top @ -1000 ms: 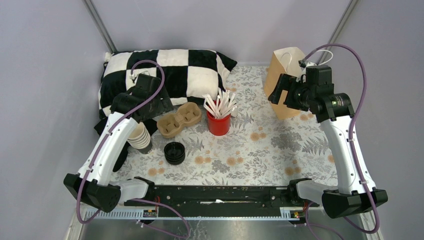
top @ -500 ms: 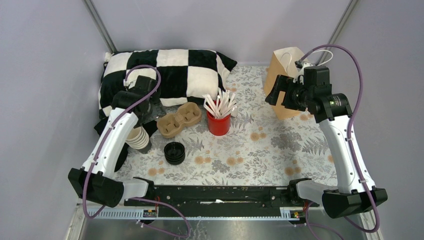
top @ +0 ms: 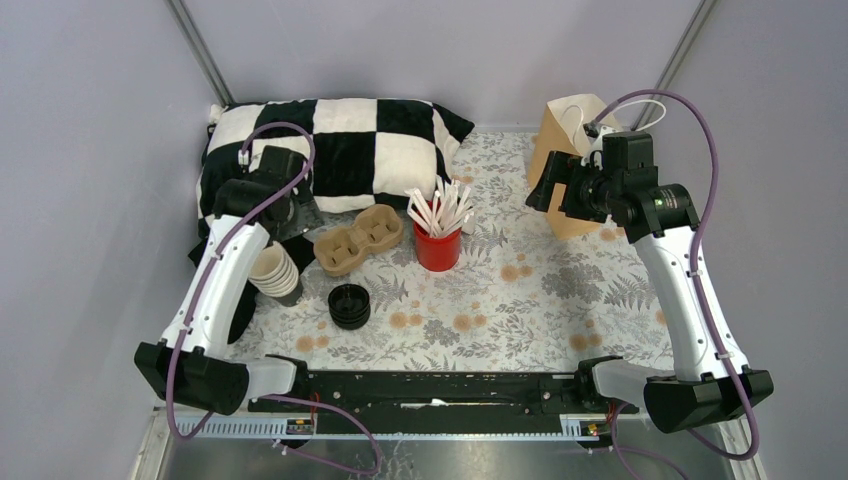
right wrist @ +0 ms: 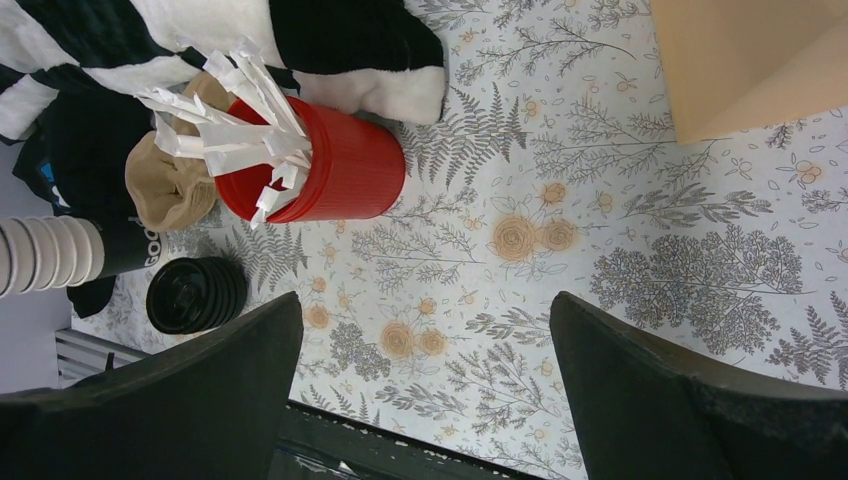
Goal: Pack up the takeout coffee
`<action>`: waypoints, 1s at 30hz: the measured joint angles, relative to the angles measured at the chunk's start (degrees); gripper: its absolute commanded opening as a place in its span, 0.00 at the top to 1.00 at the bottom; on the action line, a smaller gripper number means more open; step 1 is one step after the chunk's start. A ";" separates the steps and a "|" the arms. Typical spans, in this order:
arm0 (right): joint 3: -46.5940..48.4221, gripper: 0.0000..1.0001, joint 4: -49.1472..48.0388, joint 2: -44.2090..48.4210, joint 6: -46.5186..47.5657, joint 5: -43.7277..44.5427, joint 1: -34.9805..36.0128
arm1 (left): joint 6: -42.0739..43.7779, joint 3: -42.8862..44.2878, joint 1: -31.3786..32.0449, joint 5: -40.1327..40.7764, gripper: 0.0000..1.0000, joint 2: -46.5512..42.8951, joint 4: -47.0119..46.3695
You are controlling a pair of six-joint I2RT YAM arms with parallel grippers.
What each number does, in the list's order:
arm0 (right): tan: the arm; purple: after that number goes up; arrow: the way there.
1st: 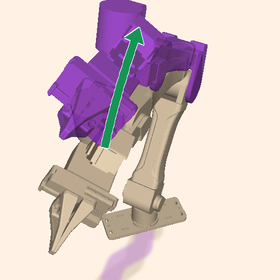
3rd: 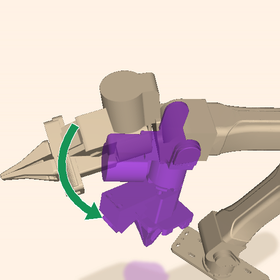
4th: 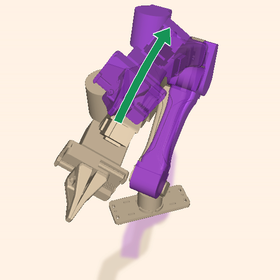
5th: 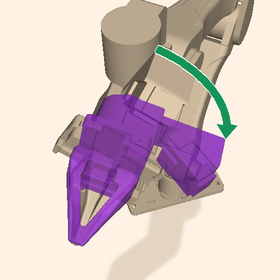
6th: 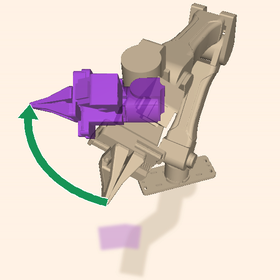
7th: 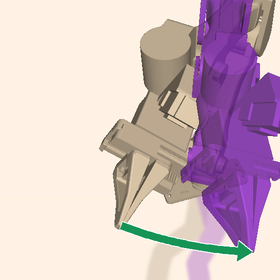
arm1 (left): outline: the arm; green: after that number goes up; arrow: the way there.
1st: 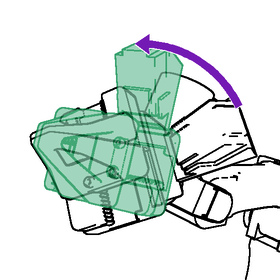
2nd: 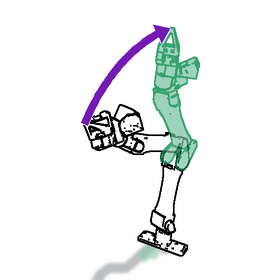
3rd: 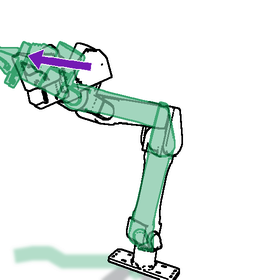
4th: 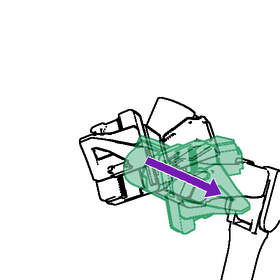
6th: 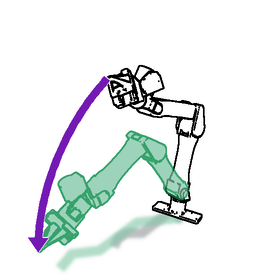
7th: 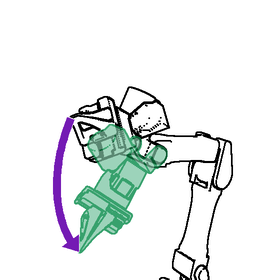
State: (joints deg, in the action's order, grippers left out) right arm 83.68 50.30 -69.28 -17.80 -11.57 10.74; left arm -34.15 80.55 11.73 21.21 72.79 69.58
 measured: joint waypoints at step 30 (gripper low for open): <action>-0.11 0.00 -0.02 -0.15 0.02 -0.26 0.74 | 0.85 -5.18 -2.86 1.60 0.69 -1.46 -0.96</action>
State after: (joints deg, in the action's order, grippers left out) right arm 83.57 50.28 -69.43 -17.78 -11.84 11.49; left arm -33.30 75.37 8.86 22.81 71.33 68.62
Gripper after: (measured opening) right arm 0.994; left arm 0.359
